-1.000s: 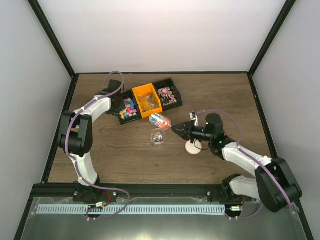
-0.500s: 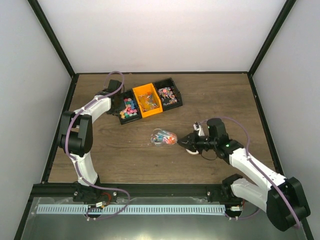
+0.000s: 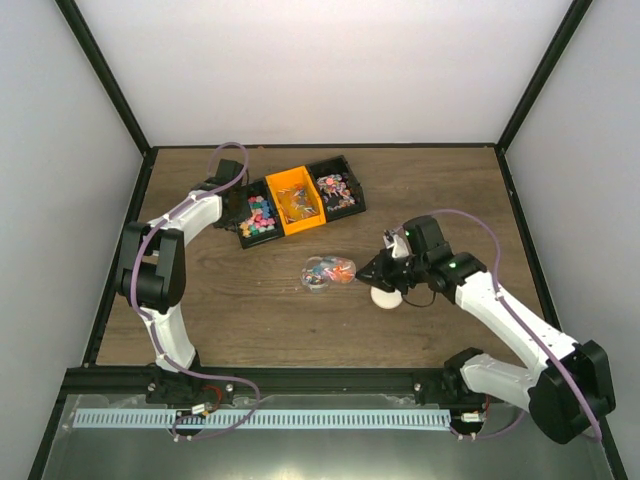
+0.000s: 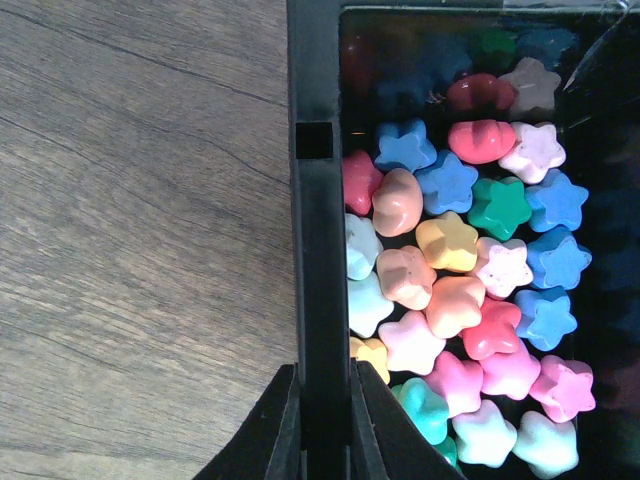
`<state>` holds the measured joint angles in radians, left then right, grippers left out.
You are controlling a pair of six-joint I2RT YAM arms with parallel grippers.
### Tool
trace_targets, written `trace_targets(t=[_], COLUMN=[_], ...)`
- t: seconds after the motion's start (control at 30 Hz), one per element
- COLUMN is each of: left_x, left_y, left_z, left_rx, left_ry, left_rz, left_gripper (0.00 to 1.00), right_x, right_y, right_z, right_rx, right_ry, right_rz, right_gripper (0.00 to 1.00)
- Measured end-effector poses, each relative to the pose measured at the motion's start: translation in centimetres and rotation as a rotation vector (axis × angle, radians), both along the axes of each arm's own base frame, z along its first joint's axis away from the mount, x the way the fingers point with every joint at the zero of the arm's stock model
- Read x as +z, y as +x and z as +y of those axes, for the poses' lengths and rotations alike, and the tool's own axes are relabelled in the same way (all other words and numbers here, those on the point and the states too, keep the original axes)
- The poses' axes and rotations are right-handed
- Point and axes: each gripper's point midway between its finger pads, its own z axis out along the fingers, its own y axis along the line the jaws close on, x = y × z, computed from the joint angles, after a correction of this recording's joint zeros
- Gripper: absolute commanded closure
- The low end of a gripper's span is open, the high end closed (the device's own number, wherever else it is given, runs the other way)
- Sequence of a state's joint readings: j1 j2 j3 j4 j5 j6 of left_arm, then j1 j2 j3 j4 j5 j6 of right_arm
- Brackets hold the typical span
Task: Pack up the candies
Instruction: Place the fake candies in the packing bottle.
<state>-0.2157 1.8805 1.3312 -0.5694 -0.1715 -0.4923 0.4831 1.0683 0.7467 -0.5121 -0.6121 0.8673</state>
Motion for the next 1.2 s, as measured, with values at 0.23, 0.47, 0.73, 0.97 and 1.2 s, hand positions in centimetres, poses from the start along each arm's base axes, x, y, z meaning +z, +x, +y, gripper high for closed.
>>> trace_targets(t=[0.23,0.47,0.73,0.97,1.2], left_x=[0.0,0.1,0.1,0.1,-0.4], left_y=[0.0,0.0,0.0,0.0,-1.4], left_z=[0.0,0.0,-0.1,-0.1,-0.4], left_rx=[0.0,0.0,0.0,0.0,-0.014], left_ry=[-0.001,-0.002,-0.005,-0.009,-0.024], left_rz=[-0.001,-0.001,-0.001,0.001,0.061], left_gripper=[0.96,0.96,0.96,0.77,0.59], right_x=[-0.6,0.7,1.8,2.5,5.9], right_y=[-0.4,-0.2,0.0,0.4,2.5], right_z=[-0.1,-0.1,-0.2,0.3,3.5], right_rx=[0.023,0.04,0.049,0.036,-0.034], right_ry=[-0.103,-0.187,-0.262,-0.237,-0.01], right_rz=[0.02,-0.003,-0.026,-0.033,-0.058], right_gripper=[0.99,0.99,0.99,0.99,0.99])
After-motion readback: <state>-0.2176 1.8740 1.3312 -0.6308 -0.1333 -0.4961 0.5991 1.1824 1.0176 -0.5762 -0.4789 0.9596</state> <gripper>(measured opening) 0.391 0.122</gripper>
